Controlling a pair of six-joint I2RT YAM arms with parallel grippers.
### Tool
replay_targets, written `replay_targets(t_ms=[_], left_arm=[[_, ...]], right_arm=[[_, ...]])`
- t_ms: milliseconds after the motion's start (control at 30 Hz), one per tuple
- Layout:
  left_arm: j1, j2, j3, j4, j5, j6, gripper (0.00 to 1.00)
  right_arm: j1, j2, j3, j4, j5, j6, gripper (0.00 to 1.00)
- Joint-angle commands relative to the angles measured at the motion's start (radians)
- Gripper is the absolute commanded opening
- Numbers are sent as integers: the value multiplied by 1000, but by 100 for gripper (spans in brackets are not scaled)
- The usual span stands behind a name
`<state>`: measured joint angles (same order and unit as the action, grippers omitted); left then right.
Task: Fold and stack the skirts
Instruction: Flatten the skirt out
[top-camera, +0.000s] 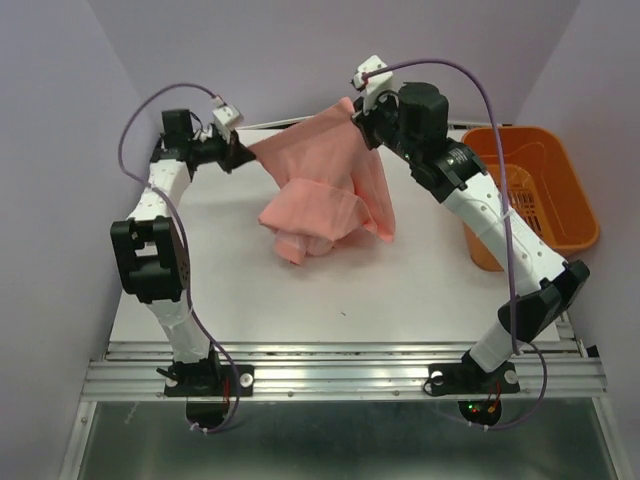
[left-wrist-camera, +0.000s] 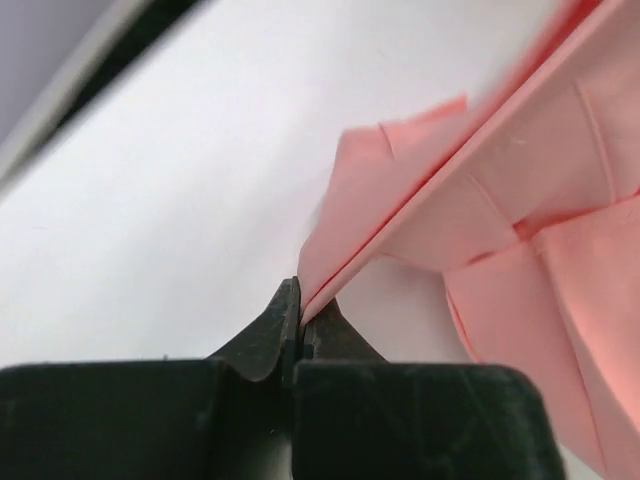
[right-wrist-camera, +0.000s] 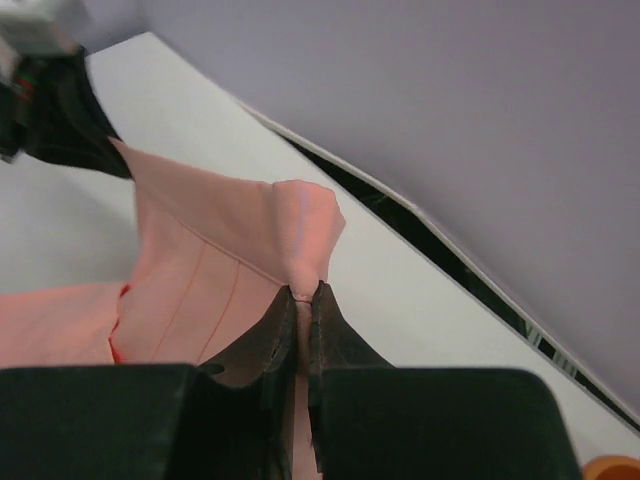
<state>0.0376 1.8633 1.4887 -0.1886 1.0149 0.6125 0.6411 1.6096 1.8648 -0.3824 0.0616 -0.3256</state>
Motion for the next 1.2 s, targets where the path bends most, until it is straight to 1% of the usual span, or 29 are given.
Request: replay_targets(t_ms=[0,33,100,133,167,200,233,267,300,367,400,433,467,500,533,567,633,667,700,733,800,833,867,900,933,1067,1100,1133,1167], left_arm=[[149,-53,310,-9,-205,-247,0],[163,-30,453,-43,-258,-270,0],[163,-26,603,-107,-300,-280,0],[160,-39,619,-112,-309,-287,0],[160,-59,624,-112,-317,-290,0],[145,-82,624,-106,-335,-272,0],[137,-137,601,-97,-340,-264,0],[130,-165,585,-91,-297,-260,0],[122,-211,553,-91,-271,-270,0],[98,-245,527,-144,-195,-281,0],[47,-257,518,-182,-173,-266,0],[10,-286,484,-225,-170,-220,0],[-25,-308,449,-263,-159,-203,0],[-71,-332,406,-259,-159,-195,0],[-117,-387,293,-221,-165,-265,0],[-123,-410,239,-133,-176,-319,0],[-114,-421,188,-114,-214,-371,0],[-105,-414,196,-121,-307,-369,0],[-87,-406,205,-126,-358,-372,0],[-27,-380,238,-118,-446,-411,0],[54,-316,298,-112,-504,-462,0],[85,-296,376,-123,-556,-483,0],[102,-274,413,-136,-567,-499,0],[110,-262,436,-161,-558,-490,0],[108,-253,455,-166,-494,-484,0],[75,-286,392,-118,-431,-490,0],[43,-305,381,-118,-450,-455,0],[29,-317,352,-103,-472,-438,0],[21,-328,337,-103,-476,-421,0]], right_arm=[[-211,-47,74,300,205,63,1],[-245,-43,80,310,196,85,1],[-331,-56,39,315,115,164,1],[-343,-71,13,316,25,169,1],[-343,-85,-21,335,-8,171,1],[-343,-126,-54,353,-44,181,1],[-343,-144,-97,367,-96,184,1],[-343,-174,-114,372,-144,210,1],[-343,-183,-130,372,-152,221,1],[-343,-188,-156,372,-155,269,1],[-343,-177,-159,370,-172,287,1],[-343,-171,-159,363,-210,308,1],[-343,-166,-164,341,-323,354,1],[-330,-162,-168,335,-363,361,1],[-316,-160,-176,330,-373,365,1],[-316,-159,-180,329,-355,370,1],[-316,-157,-181,329,-272,333,1],[-316,-158,-182,332,-229,280,1],[-345,-163,-182,335,-167,251,1],[-365,-166,-171,338,-125,241,1],[-435,-168,-156,338,-100,230,1],[-457,-168,-142,353,-86,230,1],[-478,-168,-138,361,-80,237,1],[-503,-163,-130,361,-91,252,1],[-503,-163,-128,361,-106,255,1],[-503,-177,-145,355,-297,293,1],[-503,-174,-148,353,-383,309,1],[-503,-171,-147,347,-426,321,1],[-503,-163,-141,343,-427,321,1]])
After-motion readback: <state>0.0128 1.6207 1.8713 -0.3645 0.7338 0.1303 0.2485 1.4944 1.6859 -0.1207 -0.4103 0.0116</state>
